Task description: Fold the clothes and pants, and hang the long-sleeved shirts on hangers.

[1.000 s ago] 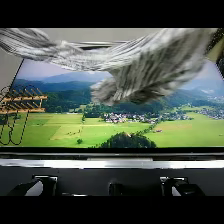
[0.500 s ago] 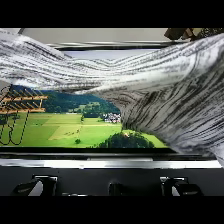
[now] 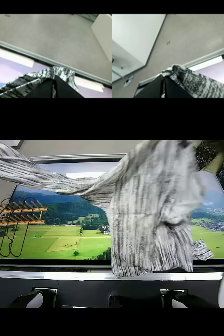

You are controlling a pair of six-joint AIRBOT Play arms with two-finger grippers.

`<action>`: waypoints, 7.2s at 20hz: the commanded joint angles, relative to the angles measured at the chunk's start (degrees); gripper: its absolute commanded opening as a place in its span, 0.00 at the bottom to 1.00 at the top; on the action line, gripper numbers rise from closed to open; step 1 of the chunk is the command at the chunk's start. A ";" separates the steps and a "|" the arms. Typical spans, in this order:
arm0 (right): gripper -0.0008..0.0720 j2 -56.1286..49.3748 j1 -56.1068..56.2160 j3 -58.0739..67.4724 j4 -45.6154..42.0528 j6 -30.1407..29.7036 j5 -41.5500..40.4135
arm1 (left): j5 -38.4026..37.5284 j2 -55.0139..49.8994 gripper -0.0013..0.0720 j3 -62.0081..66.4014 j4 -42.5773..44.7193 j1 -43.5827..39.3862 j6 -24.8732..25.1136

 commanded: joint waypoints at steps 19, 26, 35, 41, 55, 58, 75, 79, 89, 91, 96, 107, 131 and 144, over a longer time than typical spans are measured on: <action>0.77 -8.57 -9.90 -2.73 -7.37 -23.19 52.00 | -16.31 -21.49 1.00 -8.63 -5.09 1.31 -0.26; 0.77 18.51 -25.49 -45.70 -1.81 -23.65 51.01 | -17.73 -1.99 1.00 -43.58 -18.53 -0.59 -0.20; 0.61 24.96 -25.49 -75.19 8.24 -25.09 36.79 | -5.25 1.60 1.00 -57.99 -19.19 -26.36 -12.09; 0.48 21.66 -25.49 -75.58 8.94 -24.46 27.69 | 3.34 -2.12 1.00 -58.60 -19.19 -41.79 -19.21; 0.06 17.62 -25.51 -75.56 11.32 -27.80 31.12 | 15.65 -13.07 1.00 -58.53 -26.49 -56.17 -22.69; 0.06 19.41 -25.49 -75.56 11.39 -27.04 32.15 | 15.67 -14.86 0.99 -58.53 -28.59 -56.50 -22.64; 0.05 25.97 -25.49 -24.72 44.63 -33.81 22.91 | 4.37 -10.03 0.04 -2.69 -5.51 -32.30 -9.33; 0.06 26.58 -25.51 -2.29 44.26 -33.33 24.26 | -0.22 -6.84 0.04 14.73 -4.90 -31.71 -1.77; 0.06 36.48 -25.51 9.31 25.00 -17.57 27.78 | -12.87 10.54 0.04 17.84 6.01 -31.69 -7.06; 0.06 33.68 -25.51 9.31 24.79 -15.78 28.44 | -16.85 8.98 0.04 17.27 6.73 -31.69 -7.04; 0.06 17.51 -25.49 9.31 27.91 -12.98 35.56 | -17.03 -2.23 0.04 13.14 10.88 -31.69 -7.04; 0.06 -25.77 -6.16 9.31 15.32 -14.12 20.52 | 4.11 -44.78 0.04 12.87 11.13 -26.47 -10.08; 0.83 17.44 -25.42 -48.11 7.43 -17.49 48.63 | -14.80 -11.15 0.94 -35.95 -11.50 -21.49 -12.20; 0.83 15.76 -5.46 -75.01 21.05 -14.47 12.02 | -2.03 -11.08 0.94 -47.28 -13.00 -40.63 -16.09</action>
